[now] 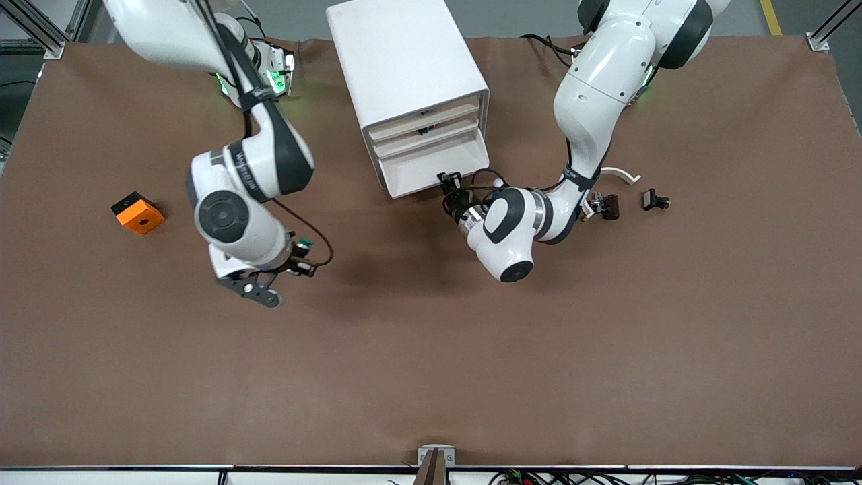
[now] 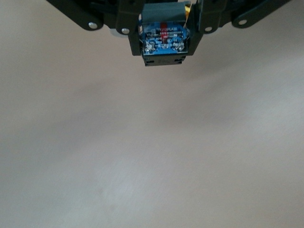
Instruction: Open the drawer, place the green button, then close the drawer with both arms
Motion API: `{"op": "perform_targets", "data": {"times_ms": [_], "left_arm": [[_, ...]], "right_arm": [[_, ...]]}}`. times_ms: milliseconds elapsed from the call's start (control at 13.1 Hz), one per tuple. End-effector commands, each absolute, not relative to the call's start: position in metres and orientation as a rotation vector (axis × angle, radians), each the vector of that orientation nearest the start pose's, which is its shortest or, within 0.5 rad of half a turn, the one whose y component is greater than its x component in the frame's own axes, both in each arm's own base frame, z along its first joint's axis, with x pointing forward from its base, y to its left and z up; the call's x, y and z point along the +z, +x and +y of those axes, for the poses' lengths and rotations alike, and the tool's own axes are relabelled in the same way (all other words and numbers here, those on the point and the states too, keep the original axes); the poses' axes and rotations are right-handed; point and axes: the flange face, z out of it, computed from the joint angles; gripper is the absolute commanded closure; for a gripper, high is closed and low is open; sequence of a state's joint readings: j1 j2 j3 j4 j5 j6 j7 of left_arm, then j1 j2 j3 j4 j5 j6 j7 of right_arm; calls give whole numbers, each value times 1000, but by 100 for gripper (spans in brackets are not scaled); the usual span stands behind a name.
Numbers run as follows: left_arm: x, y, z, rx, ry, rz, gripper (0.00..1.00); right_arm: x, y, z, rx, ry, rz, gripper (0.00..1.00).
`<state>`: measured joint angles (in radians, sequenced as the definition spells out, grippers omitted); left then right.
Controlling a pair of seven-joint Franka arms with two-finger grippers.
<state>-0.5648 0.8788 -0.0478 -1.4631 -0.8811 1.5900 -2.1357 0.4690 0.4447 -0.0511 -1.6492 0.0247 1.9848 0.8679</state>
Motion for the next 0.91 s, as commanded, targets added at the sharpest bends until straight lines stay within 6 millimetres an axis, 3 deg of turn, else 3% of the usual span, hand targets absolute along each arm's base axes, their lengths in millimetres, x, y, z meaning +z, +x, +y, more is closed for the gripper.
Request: {"op": "perform_targets", "data": {"times_ms": [0,381,838], "left_arm": [[158,510,-426,-1681,1834,2564,100],[165,533,-412,-1592,1801,2572,95],[171,550,-401,-1530,1780,2572,95]], "right_arm": [[372,575,319,184,-3040,862,100],[384,516,417,152,-2976,1041,100],[384,458,488,115,-2909,1178,100]]}}
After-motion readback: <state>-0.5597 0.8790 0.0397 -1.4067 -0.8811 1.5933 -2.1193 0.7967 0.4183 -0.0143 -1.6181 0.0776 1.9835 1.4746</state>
